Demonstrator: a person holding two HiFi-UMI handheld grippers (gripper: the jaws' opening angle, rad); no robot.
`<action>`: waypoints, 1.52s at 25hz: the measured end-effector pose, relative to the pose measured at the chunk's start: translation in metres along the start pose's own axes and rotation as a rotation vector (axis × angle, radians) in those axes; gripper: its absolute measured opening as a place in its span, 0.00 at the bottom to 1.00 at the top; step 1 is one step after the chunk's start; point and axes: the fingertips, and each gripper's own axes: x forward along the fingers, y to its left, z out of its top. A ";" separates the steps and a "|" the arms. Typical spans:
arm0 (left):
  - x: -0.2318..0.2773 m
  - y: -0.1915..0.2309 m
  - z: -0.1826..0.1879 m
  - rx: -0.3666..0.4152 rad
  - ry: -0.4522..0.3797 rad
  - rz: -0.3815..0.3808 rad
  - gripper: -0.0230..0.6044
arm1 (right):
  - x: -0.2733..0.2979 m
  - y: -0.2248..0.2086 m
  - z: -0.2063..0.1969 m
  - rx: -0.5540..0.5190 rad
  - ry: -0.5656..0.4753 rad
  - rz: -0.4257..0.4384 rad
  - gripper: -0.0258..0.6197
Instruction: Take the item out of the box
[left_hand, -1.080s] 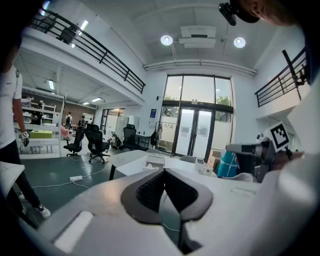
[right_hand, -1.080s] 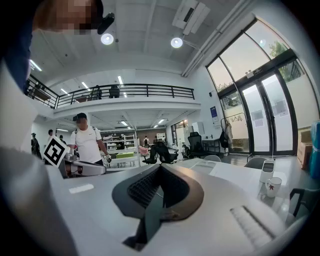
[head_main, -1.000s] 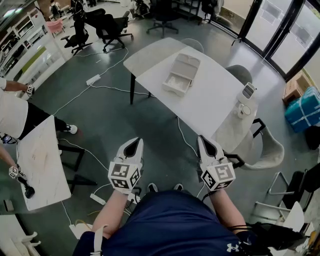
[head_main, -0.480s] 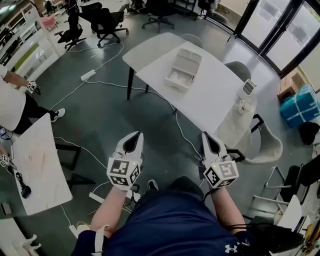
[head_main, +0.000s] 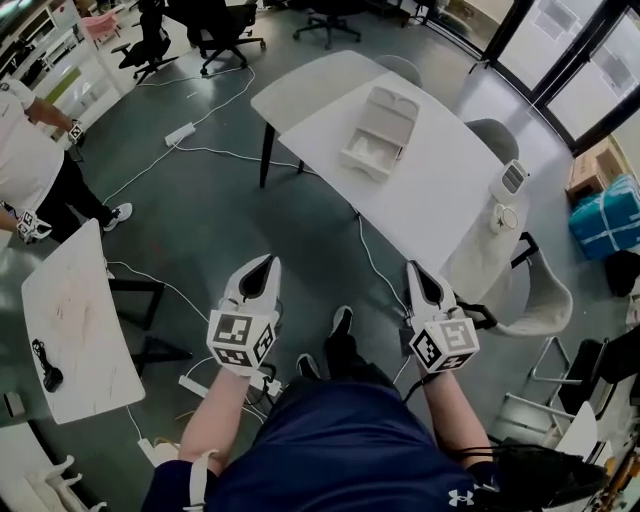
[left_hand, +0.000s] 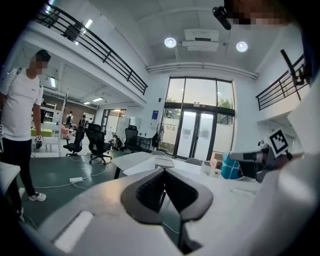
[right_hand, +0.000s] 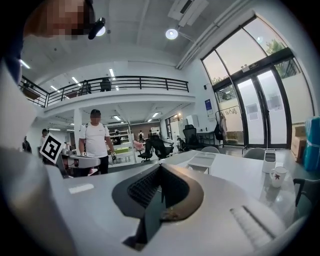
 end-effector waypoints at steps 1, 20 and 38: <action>0.005 0.002 0.001 -0.001 0.004 0.007 0.04 | 0.009 -0.003 0.001 0.004 0.001 0.010 0.04; 0.135 0.028 0.052 0.039 0.032 0.152 0.04 | 0.158 -0.107 0.043 0.068 -0.021 0.139 0.04; 0.263 0.032 0.073 0.105 0.100 -0.012 0.04 | 0.223 -0.162 0.056 0.103 -0.005 0.039 0.04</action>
